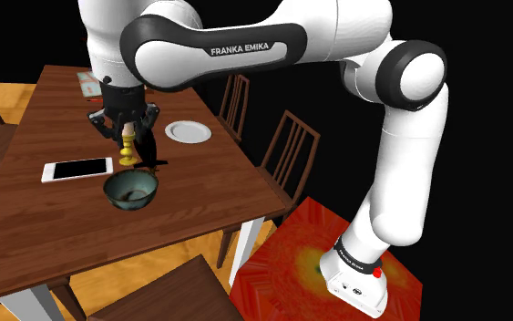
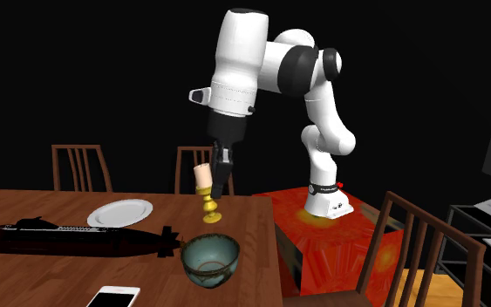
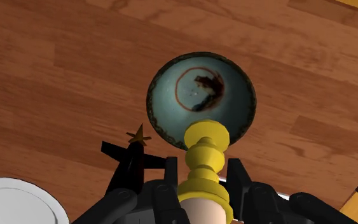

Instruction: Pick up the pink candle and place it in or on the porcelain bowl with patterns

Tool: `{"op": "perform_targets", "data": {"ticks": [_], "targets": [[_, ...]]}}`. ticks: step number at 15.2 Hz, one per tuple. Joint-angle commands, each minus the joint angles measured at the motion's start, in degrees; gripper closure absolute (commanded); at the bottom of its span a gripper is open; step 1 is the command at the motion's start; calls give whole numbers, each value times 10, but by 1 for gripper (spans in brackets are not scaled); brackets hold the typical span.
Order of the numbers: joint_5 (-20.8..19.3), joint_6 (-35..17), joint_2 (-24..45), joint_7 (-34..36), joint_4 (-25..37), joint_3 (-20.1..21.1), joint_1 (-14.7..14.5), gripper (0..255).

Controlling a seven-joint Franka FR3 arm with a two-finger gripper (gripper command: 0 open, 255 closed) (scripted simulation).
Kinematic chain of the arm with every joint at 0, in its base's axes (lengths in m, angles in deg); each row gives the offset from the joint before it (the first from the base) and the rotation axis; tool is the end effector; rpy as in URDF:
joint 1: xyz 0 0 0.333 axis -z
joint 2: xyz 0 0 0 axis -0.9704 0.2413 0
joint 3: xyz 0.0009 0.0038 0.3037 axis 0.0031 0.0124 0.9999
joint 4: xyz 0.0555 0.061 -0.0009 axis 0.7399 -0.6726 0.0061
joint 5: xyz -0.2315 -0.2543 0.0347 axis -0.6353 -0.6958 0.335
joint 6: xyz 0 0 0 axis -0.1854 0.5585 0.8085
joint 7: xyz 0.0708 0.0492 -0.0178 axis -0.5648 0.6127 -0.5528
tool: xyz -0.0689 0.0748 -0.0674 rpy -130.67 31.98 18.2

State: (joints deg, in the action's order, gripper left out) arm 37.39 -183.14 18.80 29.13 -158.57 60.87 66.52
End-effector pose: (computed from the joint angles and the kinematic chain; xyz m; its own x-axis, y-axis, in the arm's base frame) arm 0.5023 0.3496 0.4800 0.9719 -0.1358 0.1922 -0.1499 -0.9868 0.0610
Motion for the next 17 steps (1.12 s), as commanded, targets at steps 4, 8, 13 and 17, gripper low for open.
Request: {"op": "perform_targets", "data": {"ticks": [4,8,13,17], "targets": [[-8,-31,9,11,-25,-3,0,255],[-15,-58,15,19,-47,-6,0,255],[-26,-90,25,31,-72,-10,0,255],[-27,-95,27,33,-75,-11,0,255]]}}
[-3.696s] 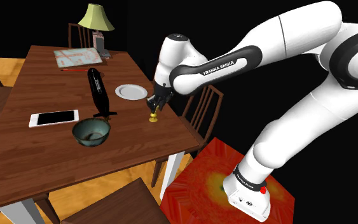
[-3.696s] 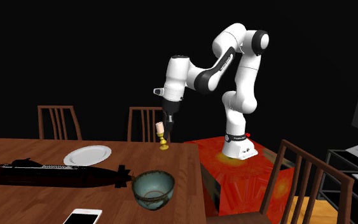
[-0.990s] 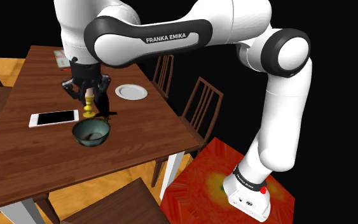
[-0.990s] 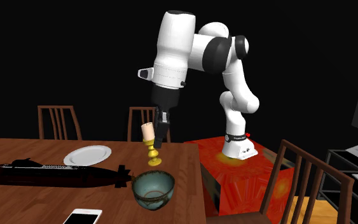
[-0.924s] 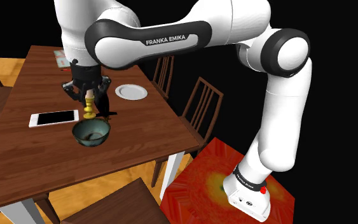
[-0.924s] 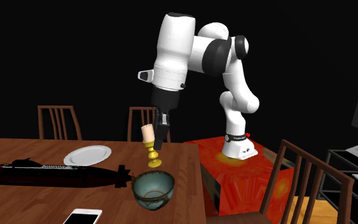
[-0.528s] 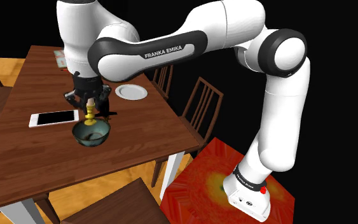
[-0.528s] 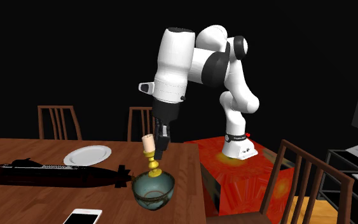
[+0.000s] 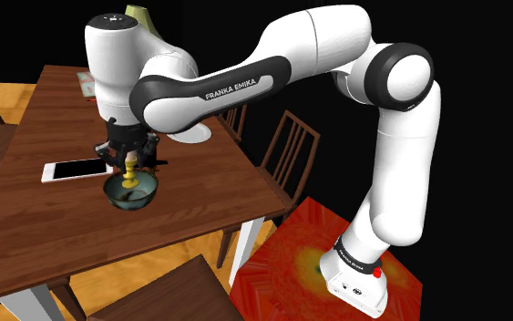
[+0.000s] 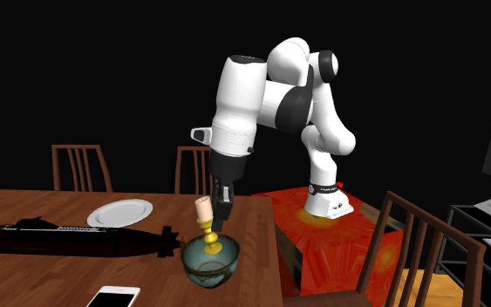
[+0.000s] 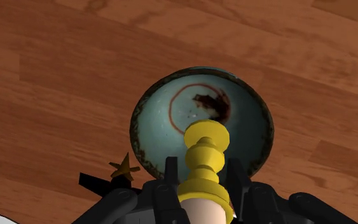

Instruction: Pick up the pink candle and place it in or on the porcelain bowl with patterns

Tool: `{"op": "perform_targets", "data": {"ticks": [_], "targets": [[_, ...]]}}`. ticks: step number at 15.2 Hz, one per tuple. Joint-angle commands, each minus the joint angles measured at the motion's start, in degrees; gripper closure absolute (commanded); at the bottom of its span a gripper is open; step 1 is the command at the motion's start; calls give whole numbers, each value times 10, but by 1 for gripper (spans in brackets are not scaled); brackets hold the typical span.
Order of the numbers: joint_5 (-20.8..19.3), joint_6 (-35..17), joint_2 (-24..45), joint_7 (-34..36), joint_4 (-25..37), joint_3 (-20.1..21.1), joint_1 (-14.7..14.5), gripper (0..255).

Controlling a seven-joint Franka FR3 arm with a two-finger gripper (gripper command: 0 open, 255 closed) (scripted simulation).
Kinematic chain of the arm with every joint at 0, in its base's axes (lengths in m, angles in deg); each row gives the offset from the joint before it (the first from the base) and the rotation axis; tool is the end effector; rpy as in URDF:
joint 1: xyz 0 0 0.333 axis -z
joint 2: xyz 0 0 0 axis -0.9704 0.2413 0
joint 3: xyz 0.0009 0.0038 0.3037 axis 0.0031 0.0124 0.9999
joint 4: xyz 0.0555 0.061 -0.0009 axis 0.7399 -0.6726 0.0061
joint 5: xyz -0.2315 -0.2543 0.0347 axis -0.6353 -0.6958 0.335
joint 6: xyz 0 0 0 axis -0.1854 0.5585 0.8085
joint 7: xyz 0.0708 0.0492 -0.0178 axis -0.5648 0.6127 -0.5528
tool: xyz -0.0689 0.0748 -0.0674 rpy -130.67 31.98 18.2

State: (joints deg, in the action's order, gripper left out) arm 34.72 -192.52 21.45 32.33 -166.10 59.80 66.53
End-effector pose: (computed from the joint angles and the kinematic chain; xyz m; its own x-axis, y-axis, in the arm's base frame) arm 0.5054 0.3524 0.4116 0.9718 -0.1363 0.1924 -0.1505 -0.9867 0.0612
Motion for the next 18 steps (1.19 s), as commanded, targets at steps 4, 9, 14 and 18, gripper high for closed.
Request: {"op": "perform_targets", "data": {"ticks": [4,9,14,18], "targets": [[-1,-1,1,1,0,0,0,255],[-1,-1,1,1,0,0,0,0],[20,57,-26,-13,35,11,-2,0],[20,57,-26,-13,35,11,-2,0]]}}
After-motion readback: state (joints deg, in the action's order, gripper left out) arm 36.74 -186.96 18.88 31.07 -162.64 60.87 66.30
